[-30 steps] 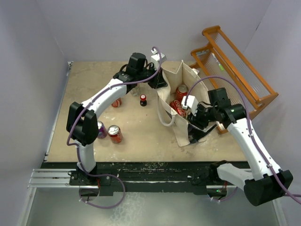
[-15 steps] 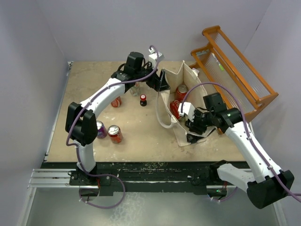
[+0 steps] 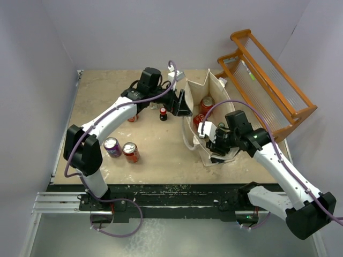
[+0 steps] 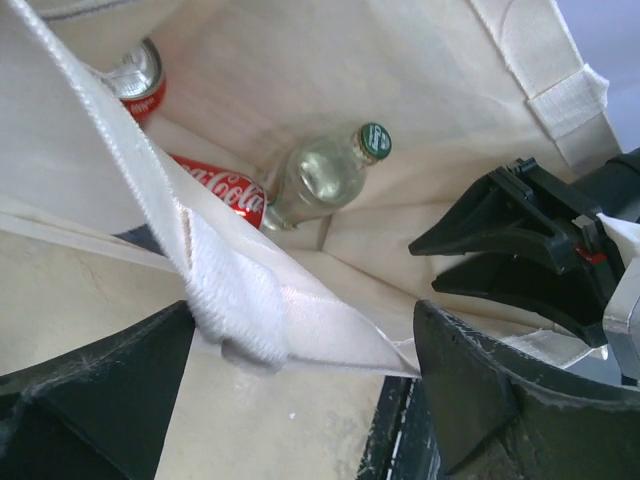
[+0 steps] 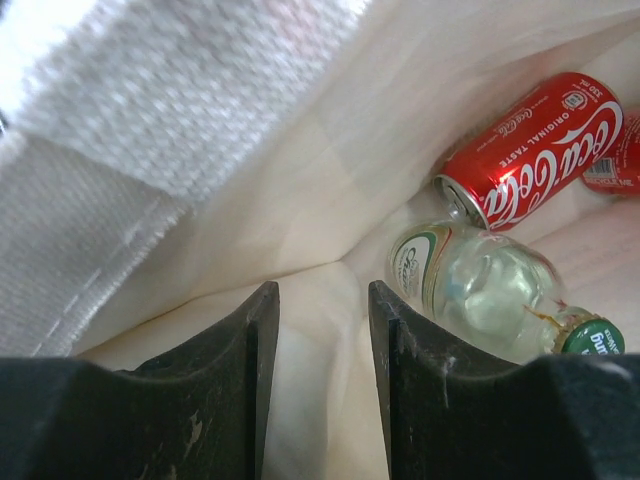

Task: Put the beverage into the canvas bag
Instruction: Adjust the drink in the canvas bag.

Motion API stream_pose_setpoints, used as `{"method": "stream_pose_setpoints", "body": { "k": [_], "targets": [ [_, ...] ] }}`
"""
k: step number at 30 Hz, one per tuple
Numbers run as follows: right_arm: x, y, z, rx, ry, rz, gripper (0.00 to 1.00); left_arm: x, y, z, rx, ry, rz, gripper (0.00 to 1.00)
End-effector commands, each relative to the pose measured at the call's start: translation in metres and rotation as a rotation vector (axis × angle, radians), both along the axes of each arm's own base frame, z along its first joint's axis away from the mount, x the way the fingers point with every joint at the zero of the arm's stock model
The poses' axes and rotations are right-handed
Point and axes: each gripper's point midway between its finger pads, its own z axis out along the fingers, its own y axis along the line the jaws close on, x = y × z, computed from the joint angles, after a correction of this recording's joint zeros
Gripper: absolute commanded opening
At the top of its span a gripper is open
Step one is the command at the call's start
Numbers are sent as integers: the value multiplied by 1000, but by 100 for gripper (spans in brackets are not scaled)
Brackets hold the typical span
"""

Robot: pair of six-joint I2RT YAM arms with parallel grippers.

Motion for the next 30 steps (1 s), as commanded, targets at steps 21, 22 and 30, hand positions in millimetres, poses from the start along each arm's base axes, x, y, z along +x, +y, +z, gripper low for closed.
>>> {"method": "stream_pose_setpoints", "body": {
  "k": [21, 22, 30],
  "targets": [
    [70, -41, 12, 97, -125, -543, 52, -47, -15, -71, 72, -75, -197, 43],
    [73, -44, 9, 87, -123, -564, 53, -47, -17, -72, 69, -80, -199, 43],
    [101, -52, 4, 85, -161, -674, 58, -37, -25, -72, 56, -97, -159, 43]
  ]
}}
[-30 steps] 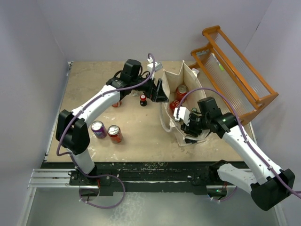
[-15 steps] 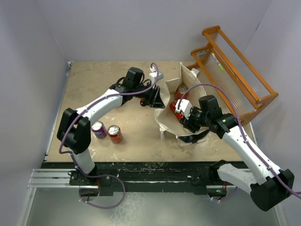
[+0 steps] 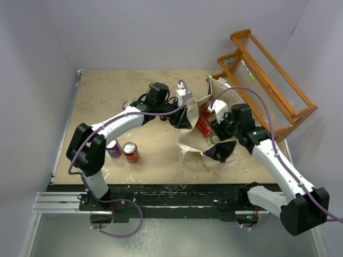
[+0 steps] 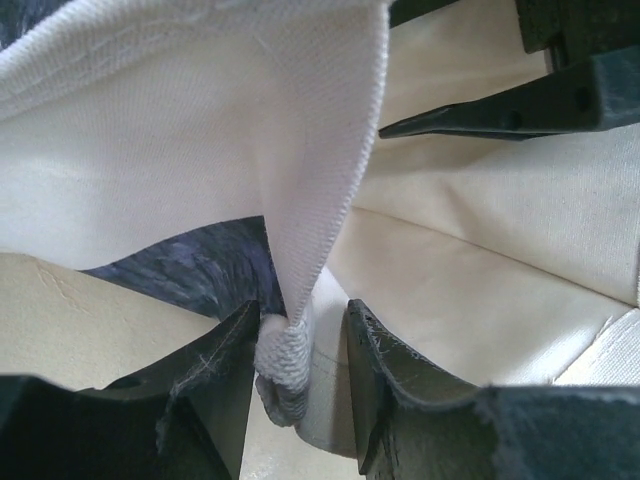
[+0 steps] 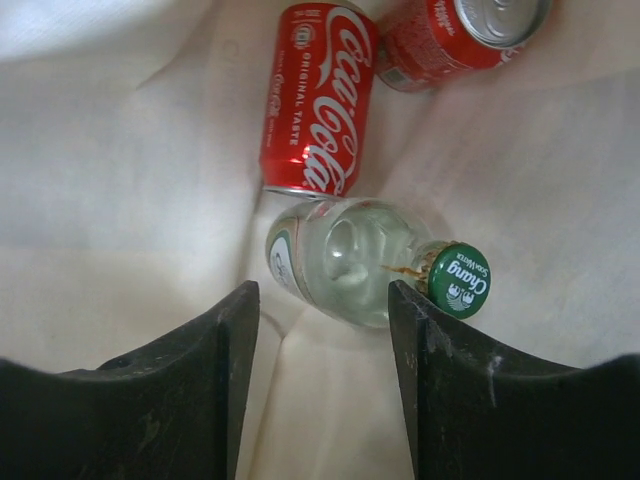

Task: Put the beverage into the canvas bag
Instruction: Adjust the drink in the canvas bag.

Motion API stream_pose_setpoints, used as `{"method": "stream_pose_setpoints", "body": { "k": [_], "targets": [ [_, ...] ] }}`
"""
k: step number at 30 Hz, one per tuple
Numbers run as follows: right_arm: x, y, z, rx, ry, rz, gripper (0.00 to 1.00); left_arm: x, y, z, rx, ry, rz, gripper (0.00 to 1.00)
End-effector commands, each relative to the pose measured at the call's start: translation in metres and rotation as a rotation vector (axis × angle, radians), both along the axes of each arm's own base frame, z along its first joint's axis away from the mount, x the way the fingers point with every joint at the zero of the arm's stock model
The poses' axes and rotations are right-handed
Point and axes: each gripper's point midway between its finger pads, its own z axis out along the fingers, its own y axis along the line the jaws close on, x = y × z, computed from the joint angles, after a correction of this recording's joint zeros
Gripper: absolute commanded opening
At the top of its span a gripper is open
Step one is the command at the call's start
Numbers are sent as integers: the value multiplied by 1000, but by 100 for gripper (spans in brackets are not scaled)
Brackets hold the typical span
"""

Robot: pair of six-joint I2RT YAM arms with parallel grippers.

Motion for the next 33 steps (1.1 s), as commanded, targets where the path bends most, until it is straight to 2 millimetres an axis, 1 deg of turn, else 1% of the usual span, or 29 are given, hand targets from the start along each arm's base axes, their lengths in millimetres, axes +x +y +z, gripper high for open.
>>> {"method": "stream_pose_setpoints", "body": {
  "k": [1, 5, 8, 12, 14, 17, 20, 22, 25, 30, 33],
  "targets": [
    [25, -11, -1, -4, -48, -118, 59, 1, -9, 1, -21, -28, -4, 43],
    [43, -16, -11, -23, -32, -192, 62, 4, -10, 6, -33, -49, 6, 43],
    [59, -20, -14, -27, -26, -249, 67, 9, -10, 5, -28, -64, 22, 43],
    [70, -15, -25, -31, -1, -235, 72, 13, -9, 3, -18, -86, 36, 42],
    [72, -7, -25, -10, 4, -197, 79, 15, -9, 3, -15, -96, 45, 42],
    [75, 3, -24, 20, 5, -153, 81, 19, -9, 5, -21, -110, 53, 42],
    [73, 14, -27, 42, 25, -82, 81, 20, -10, 5, -25, -112, 57, 42],
    [77, 17, -23, 52, -4, -68, 85, 21, -11, 5, -27, -107, 61, 42],
    [79, 27, -12, 115, -56, -35, 88, 22, -10, 4, -34, -93, 62, 42],
    [77, 30, -7, 140, -62, -37, 88, 33, -3, 3, -48, -52, 92, 41],
    [73, 29, -1, 163, -85, -46, 88, 38, -3, 4, -48, -55, 98, 41]
  ]
}}
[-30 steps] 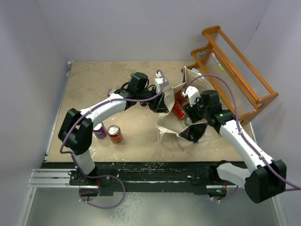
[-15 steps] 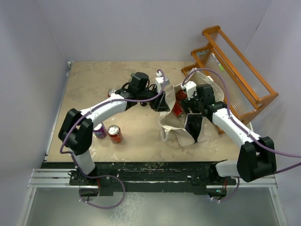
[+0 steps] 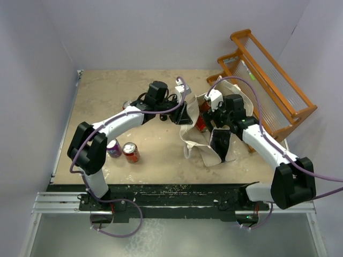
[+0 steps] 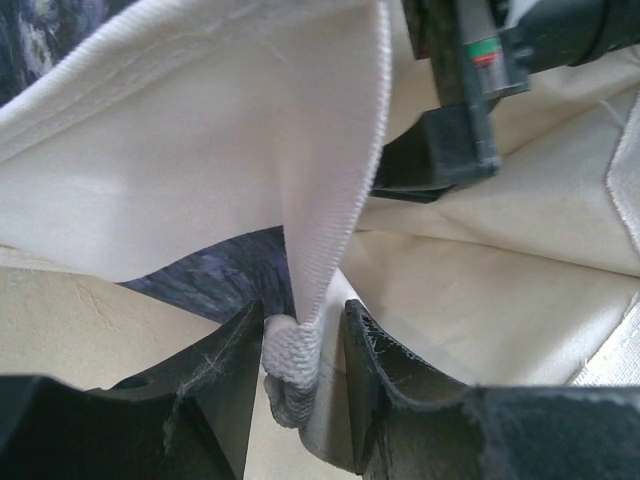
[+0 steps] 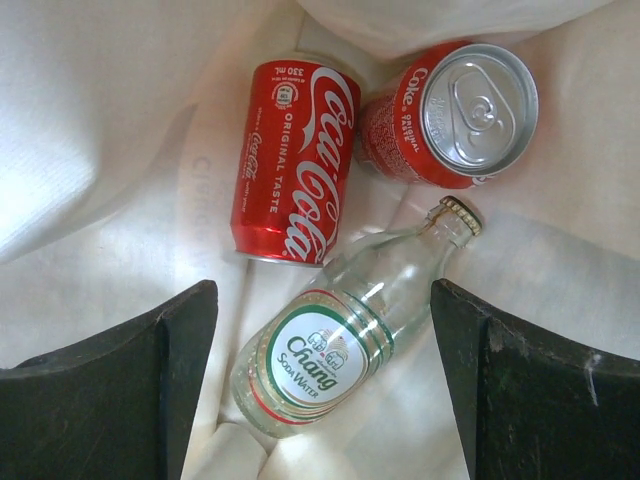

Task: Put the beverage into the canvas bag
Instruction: Adjust the drink in the canvas bag.

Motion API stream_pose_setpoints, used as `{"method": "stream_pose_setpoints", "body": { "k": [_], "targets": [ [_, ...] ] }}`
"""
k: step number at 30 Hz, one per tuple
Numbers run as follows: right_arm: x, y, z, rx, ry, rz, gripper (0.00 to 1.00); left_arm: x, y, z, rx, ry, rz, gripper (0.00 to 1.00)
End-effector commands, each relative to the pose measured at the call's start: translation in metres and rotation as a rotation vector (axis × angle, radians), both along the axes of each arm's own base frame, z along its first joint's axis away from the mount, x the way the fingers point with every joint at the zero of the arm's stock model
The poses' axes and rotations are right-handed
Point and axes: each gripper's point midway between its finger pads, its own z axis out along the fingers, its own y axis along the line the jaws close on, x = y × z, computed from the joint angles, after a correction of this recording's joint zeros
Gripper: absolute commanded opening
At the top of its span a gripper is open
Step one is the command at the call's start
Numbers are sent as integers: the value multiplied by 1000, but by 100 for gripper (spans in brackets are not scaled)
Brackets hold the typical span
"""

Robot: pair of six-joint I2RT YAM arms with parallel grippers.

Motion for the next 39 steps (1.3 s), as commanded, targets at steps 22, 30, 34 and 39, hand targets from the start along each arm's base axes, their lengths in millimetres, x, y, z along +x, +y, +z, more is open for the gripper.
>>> {"method": "stream_pose_setpoints", "body": {
  "k": [22, 30, 34, 39],
  "targets": [
    [-30, -5, -5, -91, 29, 76, 78, 27, 4, 1, -6, -34, 60, 41],
    [-61, -14, 35, -98, -30, 123, 86, 30, 3, -1, -2, -51, 66, 41],
    [-73, -25, 46, -160, -55, 146, 88, 35, 5, -2, 11, -65, 80, 41],
    [-99, -42, 49, -260, -64, 215, 88, 41, 4, -8, 36, -52, 96, 41]
  ]
}}
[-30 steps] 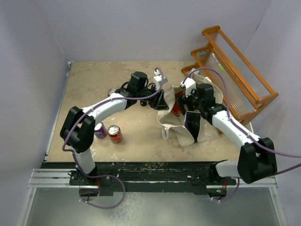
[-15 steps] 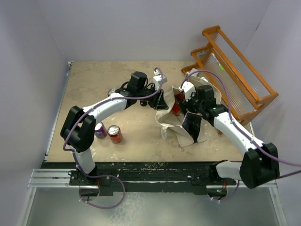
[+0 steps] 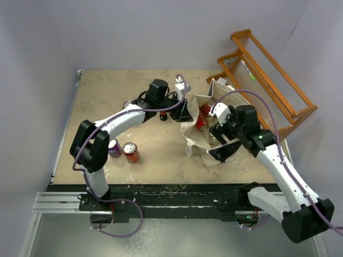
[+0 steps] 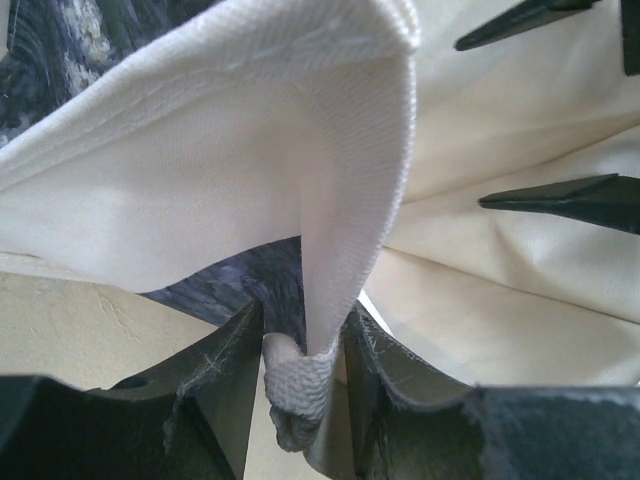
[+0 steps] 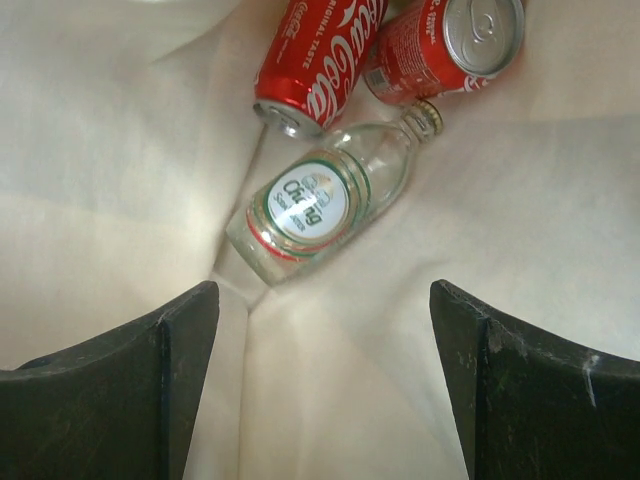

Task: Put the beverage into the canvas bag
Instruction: Adjust the drink in the canvas bag.

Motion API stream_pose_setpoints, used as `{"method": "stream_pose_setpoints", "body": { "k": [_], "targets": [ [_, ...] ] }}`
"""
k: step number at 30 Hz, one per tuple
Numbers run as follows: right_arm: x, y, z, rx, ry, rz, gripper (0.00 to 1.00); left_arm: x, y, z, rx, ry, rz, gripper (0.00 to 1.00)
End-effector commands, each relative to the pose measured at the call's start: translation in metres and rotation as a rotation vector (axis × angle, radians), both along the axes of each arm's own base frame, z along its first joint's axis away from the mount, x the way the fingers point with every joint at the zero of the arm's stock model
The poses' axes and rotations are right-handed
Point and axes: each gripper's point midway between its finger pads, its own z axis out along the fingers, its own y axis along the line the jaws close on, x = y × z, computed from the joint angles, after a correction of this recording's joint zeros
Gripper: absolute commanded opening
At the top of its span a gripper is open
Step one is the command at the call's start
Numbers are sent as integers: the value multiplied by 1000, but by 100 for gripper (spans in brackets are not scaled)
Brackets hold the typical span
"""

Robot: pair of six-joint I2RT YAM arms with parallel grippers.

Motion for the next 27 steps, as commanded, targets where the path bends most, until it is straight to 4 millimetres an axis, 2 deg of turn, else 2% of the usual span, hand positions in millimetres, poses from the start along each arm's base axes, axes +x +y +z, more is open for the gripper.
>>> {"method": "stream_pose_setpoints", "body": {
  "k": [1, 7, 12, 16, 20, 24, 27],
  "targets": [
    [-33, -18, 7, -124, 5, 94, 88, 25, 2, -4, 36, -56, 57, 41],
    [-63, -30, -3, -211, -17, 199, 87, 29, 1, -11, 43, -45, 59, 41],
    [-62, -32, -18, -208, 5, 167, 87, 29, 0, -14, 51, -50, 42, 41],
    [-39, -18, -19, -109, 24, 89, 86, 26, 0, -18, 59, -54, 15, 41],
    [-1, 1, -14, -36, 49, 35, 85, 24, -1, -16, 56, -62, -1, 42],
    [46, 15, -9, 49, 13, -68, 85, 24, -1, -15, 39, -33, -2, 42],
    [68, 19, -25, 72, 44, -142, 86, 26, 1, -13, 28, -18, 4, 42]
  ]
}}
